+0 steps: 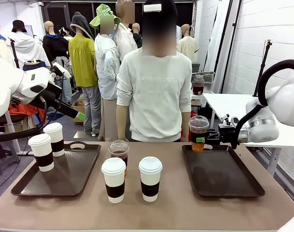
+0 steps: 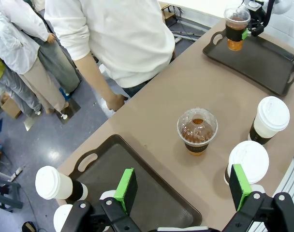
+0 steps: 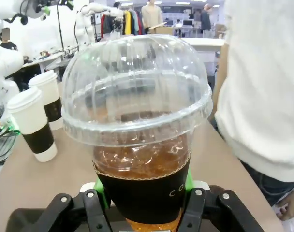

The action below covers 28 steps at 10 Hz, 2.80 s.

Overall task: Distribute the coffee onto the tray.
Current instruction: Pick up one iced Americano and place it on the right Handle tray.

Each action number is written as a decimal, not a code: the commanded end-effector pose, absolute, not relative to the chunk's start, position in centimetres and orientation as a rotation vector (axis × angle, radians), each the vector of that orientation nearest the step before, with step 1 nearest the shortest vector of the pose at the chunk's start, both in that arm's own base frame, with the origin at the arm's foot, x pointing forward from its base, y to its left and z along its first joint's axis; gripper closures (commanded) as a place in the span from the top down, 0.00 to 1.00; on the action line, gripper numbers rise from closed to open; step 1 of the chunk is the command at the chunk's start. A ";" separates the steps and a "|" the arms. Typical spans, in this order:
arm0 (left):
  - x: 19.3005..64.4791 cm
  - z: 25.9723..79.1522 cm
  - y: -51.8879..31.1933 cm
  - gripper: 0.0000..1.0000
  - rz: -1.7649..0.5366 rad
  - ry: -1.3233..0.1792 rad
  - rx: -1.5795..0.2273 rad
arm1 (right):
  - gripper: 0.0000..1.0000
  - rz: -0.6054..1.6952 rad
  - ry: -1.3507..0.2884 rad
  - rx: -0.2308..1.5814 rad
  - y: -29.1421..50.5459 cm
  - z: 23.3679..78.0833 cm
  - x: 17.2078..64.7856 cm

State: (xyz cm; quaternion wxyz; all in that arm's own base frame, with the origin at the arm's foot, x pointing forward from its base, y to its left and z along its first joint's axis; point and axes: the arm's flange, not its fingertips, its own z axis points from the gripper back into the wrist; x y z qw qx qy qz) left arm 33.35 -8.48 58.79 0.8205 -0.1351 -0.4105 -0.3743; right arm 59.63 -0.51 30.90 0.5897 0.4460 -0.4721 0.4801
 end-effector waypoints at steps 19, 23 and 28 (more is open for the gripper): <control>33.4 58.8 -8.4 1.00 -0.795 -0.874 -0.293 | 0.63 0.990 -1.182 1.047 -1.6 23.0 63.9; 33.4 58.8 -8.4 1.00 -0.795 -0.874 -0.293 | 0.99 0.981 -1.138 1.064 -1.6 22.7 63.8; 33.4 58.8 -8.4 1.00 -0.795 -0.874 -0.293 | 1.00 0.942 -1.094 1.058 -2.7 23.4 61.9</control>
